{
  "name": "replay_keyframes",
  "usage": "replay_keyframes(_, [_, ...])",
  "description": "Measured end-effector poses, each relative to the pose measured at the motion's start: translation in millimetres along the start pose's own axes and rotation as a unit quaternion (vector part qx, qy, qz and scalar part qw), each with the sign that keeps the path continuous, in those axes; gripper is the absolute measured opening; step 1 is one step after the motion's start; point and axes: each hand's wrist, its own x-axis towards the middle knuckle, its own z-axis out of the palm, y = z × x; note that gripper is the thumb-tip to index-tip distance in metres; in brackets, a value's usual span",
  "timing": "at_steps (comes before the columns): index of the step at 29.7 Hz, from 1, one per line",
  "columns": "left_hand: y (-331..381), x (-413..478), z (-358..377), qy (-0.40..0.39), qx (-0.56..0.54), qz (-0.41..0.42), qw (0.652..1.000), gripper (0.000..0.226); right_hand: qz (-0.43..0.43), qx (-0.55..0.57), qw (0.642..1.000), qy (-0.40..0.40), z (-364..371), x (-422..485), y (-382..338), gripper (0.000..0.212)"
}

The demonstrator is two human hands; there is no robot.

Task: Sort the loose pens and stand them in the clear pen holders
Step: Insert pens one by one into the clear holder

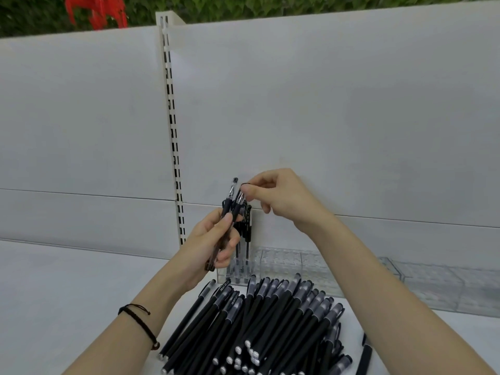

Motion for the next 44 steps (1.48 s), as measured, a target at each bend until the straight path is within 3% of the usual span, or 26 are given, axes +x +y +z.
replay_keyframes(2, [1.0, 0.1, 0.0, 0.012, 0.009, 0.004, 1.0, 0.025, 0.016, 0.071, 0.997, 0.002, -2.6, 1.4, -1.3, 0.011])
replay_keyframes(5, [0.0, 2.4, -2.8, 0.064, 0.042, 0.018, 0.997, 0.025, -0.002, 0.119, 0.989, 0.085, -14.8, 6.1, -4.3, 0.009])
replay_keyframes(9, [-2.3, 8.2, -11.8, 0.184, 0.114, 0.055, 0.975, 0.024, -0.059, 0.052, 0.979, 0.19, -31.2, 9.8, -4.5, 0.01])
replay_keyframes(12, [-3.1, 8.5, -13.5, 0.209, 0.103, 0.043, 0.972, 0.025, -0.076, -0.04, 0.976, 0.202, -34.2, 11.3, 0.2, 0.012])
replay_keyframes(15, [-2.7, 8.8, -10.7, 0.187, 0.049, 0.008, 0.981, 0.029, -0.078, -0.116, 0.975, 0.171, -29.4, 13.5, 6.6, 0.011])
replay_keyframes(21, [0.9, 6.1, -7.7, 0.107, -0.077, -0.055, 0.99, 0.025, -0.054, -0.144, 0.981, 0.117, -18.7, 14.5, 17.8, 0.009])
replay_keyframes(26, [1.5, 5.1, -6.9, 0.078, -0.08, -0.057, 0.992, 0.024, -0.03, -0.208, 0.975, 0.071, -15.5, 12.0, 19.9, 0.016])
replay_keyframes(32, [3.1, 1.0, -2.8, 0.003, -0.051, -0.029, 0.998, 0.019, 0.017, -0.35, 0.937, -0.004, -11.8, 6.9, 20.8, 0.031])
replay_keyframes(34, [4.1, -0.1, -1.9, -0.012, -0.039, -0.022, 0.999, 0.019, 0.016, -0.323, 0.946, 0.013, -14.0, 6.5, 15.3, 0.034])
replay_keyframes(37, [4.7, -1.7, -0.5, -0.026, -0.017, -0.01, 0.999, 0.019, -0.011, -0.151, 0.986, 0.062, -14.8, 4.3, 5.4, 0.034])
replay_keyframes(41, [3.1, -3.3, 2.9, -0.054, 0.012, -0.012, 0.998, 0.021, -0.007, -0.006, 1.0, -0.017, -3.6, -1.9, -1.0, 0.02])
replay_keyframes(44, [2.1, -4.5, 2.1, -0.08, 0.019, -0.025, 0.996, 0.025, 0.012, 0.053, 0.998, -0.015, 2.1, 0.5, 1.0, 0.011])
